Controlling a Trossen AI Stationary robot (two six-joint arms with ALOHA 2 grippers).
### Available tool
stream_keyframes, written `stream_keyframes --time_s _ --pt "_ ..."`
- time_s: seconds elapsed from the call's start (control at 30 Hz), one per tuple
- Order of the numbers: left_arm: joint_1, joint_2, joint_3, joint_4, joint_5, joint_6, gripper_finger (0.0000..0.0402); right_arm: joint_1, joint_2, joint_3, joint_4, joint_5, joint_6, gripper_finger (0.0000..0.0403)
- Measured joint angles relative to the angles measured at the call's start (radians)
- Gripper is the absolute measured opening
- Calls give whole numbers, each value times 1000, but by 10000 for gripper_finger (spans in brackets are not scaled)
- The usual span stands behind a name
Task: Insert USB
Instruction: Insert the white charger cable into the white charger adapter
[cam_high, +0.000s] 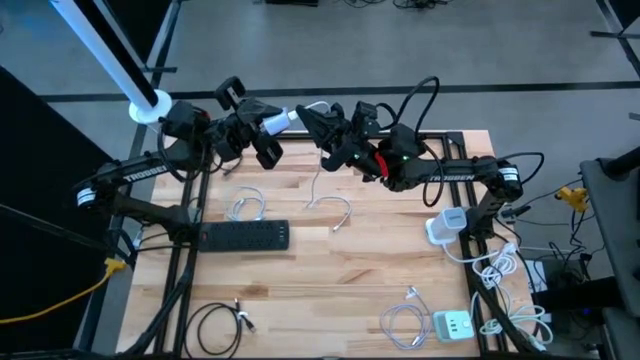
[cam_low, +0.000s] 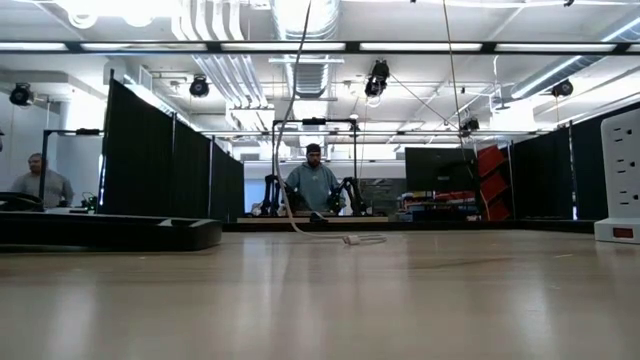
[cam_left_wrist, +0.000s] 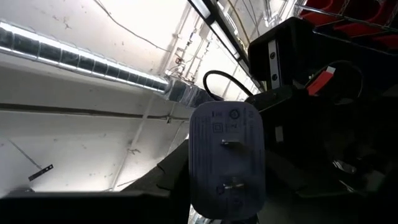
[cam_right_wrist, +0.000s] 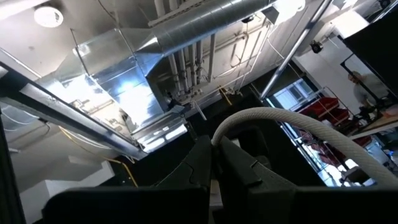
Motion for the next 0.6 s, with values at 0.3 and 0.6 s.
stream_keyframes --time_s 0.3,0.6 --pt "2 -3 0 -26 -4 0 116 -1 -2 0 -56 -7 -3 0" --pt "2 -21 0 -65 -4 -32 116 0 -4 1 -99 -8 -39 3"
